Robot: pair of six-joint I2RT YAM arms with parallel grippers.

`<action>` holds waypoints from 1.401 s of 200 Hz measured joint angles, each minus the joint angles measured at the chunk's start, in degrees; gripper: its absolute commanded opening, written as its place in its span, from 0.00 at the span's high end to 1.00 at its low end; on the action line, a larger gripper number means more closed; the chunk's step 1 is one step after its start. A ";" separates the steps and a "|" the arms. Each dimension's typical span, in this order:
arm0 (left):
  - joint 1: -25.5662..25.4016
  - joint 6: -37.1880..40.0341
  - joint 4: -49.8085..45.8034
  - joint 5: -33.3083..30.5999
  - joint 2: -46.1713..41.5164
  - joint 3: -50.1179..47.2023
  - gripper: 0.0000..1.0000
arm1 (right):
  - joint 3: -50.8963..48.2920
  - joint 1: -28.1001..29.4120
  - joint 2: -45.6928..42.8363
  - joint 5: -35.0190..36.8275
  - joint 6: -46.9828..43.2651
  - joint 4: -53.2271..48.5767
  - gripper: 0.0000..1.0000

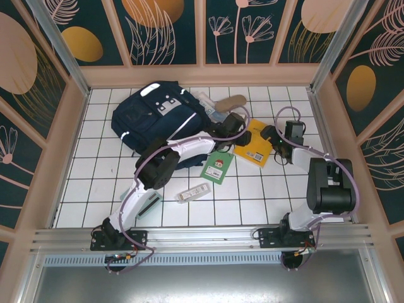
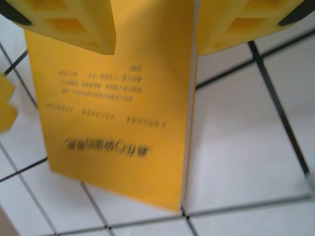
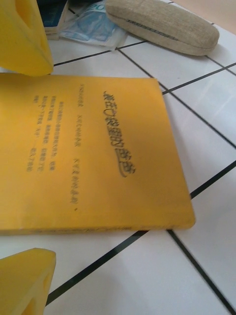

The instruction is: Pack books, pencil case, and school supplies into a backpack

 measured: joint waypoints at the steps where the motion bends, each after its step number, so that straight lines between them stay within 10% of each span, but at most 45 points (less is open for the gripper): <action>1: 0.00 0.00 -0.04 -0.07 0.09 0.20 0.58 | -0.13 0.00 -0.13 0.02 0.00 -0.04 0.09; 96: 0.02 2.60 -4.39 -3.80 6.69 7.23 0.76 | -5.46 0.00 -1.81 0.28 0.04 0.59 0.09; 280: 2.91 -1.77 2.23 3.45 6.14 3.19 0.78 | -5.05 3.04 1.53 -8.35 5.42 9.01 0.10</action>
